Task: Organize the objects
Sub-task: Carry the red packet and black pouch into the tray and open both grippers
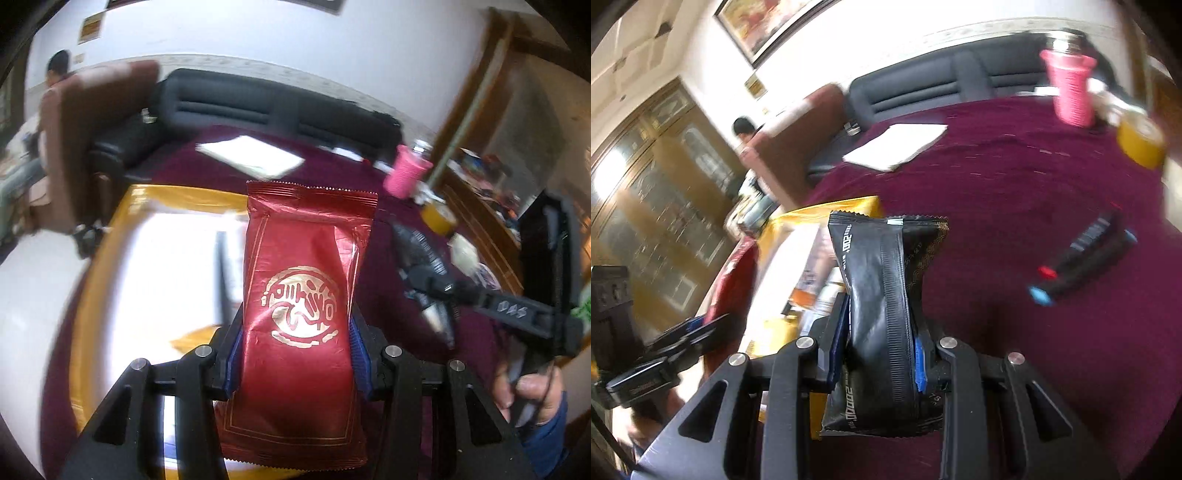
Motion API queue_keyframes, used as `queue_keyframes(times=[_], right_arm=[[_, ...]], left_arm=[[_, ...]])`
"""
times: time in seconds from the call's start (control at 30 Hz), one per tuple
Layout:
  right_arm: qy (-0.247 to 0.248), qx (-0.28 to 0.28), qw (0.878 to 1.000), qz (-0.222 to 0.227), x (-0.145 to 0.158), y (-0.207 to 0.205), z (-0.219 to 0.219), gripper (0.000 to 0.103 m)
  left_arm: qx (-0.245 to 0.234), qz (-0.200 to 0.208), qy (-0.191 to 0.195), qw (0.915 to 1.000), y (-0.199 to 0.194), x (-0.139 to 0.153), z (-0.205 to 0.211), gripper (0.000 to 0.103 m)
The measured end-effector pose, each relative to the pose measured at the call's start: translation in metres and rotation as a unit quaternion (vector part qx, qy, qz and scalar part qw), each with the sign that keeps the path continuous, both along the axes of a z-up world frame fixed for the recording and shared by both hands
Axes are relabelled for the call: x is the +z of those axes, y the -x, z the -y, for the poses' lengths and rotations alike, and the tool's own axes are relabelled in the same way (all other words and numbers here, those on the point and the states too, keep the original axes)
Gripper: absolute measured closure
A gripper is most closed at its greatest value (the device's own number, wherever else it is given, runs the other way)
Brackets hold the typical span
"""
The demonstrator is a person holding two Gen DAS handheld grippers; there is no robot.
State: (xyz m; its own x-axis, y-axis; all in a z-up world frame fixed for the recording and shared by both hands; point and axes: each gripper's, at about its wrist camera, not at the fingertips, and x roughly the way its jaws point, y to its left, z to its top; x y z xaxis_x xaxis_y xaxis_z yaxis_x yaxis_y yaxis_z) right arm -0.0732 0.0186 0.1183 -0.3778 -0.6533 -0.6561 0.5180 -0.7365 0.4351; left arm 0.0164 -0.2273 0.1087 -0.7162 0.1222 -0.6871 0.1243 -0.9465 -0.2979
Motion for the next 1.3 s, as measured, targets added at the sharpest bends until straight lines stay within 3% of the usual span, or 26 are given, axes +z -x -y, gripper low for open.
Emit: queue_keyframes(times=[0.23, 0.5, 0.73, 1.07, 1.3], right_arm=[[-0.035, 0.063, 0.997, 0.000, 0.015, 0.018, 0.124, 0.076], [-0.069, 0.082, 0.994, 0.037, -0.010, 0.051, 0.225, 0.076], [-0.092, 0.051, 0.991, 0.077, -0.048, 0.081, 0.244, 0.076], [-0.114, 0.046, 0.989, 0.077, -0.054, 0.086, 0.260, 0.076], [-0.127, 0.048, 0.987, 0.084, -0.057, 0.078, 0.257, 0.076]], left_arm=[[0.064, 0.052, 0.007, 0.9966, 0.019, -0.030, 0.071, 0.060], [0.088, 0.096, -0.008, 0.9914, 0.049, -0.059, 0.095, 0.060], [0.094, 0.087, -0.013, 0.9916, 0.048, -0.063, 0.100, 0.061], [0.088, 0.078, 0.005, 0.9930, 0.038, -0.058, 0.102, 0.061], [0.100, 0.058, 0.067, 0.9910, 0.028, -0.049, 0.086, 0.061]])
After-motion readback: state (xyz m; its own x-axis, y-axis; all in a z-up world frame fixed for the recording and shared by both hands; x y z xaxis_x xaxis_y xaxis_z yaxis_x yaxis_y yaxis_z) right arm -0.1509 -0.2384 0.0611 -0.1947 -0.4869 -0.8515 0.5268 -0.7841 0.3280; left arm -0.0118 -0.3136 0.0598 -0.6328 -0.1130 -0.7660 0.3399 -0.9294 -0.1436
